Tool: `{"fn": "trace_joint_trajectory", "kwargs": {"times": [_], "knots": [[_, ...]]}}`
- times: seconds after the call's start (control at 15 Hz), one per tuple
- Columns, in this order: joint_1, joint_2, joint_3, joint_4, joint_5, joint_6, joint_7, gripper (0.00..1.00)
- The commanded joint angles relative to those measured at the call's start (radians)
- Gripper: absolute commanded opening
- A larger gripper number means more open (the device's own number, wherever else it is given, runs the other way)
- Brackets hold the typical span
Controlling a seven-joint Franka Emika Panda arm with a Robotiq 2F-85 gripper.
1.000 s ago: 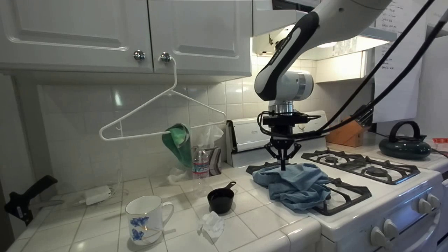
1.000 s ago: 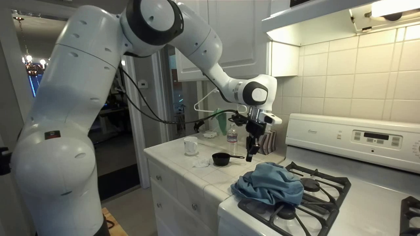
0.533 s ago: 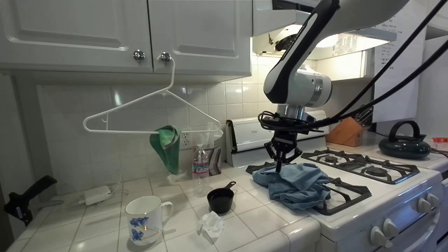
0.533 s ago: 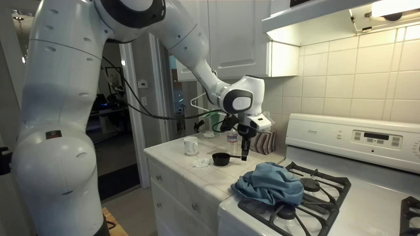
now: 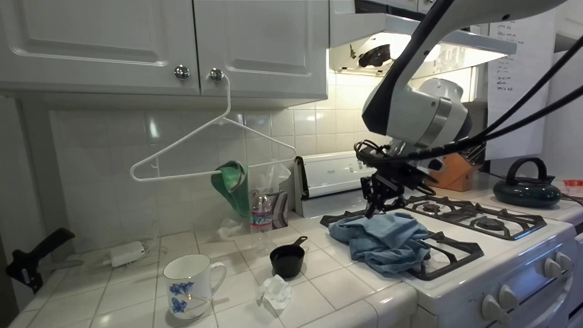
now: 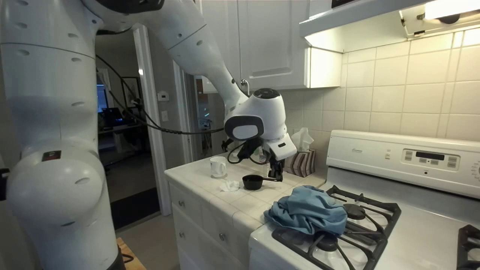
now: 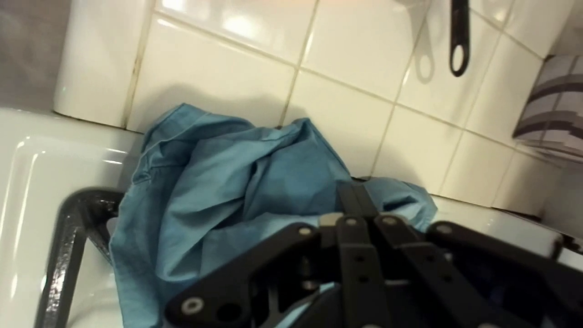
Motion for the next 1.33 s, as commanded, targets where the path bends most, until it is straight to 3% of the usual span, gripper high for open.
{"fn": "trace_joint_trajectory", "kwargs": {"times": [0.0,0.27,0.33,0.6,0.67,0.73,0.8,0.93,1.13,1.27], "knots": [[-0.116,-0.129,0.067,-0.002,0.276,-0.140,-0.266,0.27],[-0.152,-0.134,-0.018,-0.004,0.471,-0.414,-0.580,0.54],[-0.111,-0.119,-0.099,-0.012,0.477,-0.491,-0.643,0.59],[-0.139,-0.010,-0.215,0.003,0.297,-0.747,-0.768,0.88],[-0.133,0.028,-0.228,0.015,0.243,-0.754,-0.761,0.96],[-0.120,-0.045,-0.228,-0.019,0.308,-0.711,-0.737,0.99],[-0.123,-0.023,-0.238,-0.018,0.300,-0.717,-0.744,0.84],[-0.121,-0.017,-0.239,-0.013,0.301,-0.717,-0.746,0.98],[-0.114,-0.028,-0.237,-0.010,0.300,-0.716,-0.745,1.00],[-0.075,-0.040,-0.198,-0.050,0.418,-0.598,-0.845,1.00]]}}
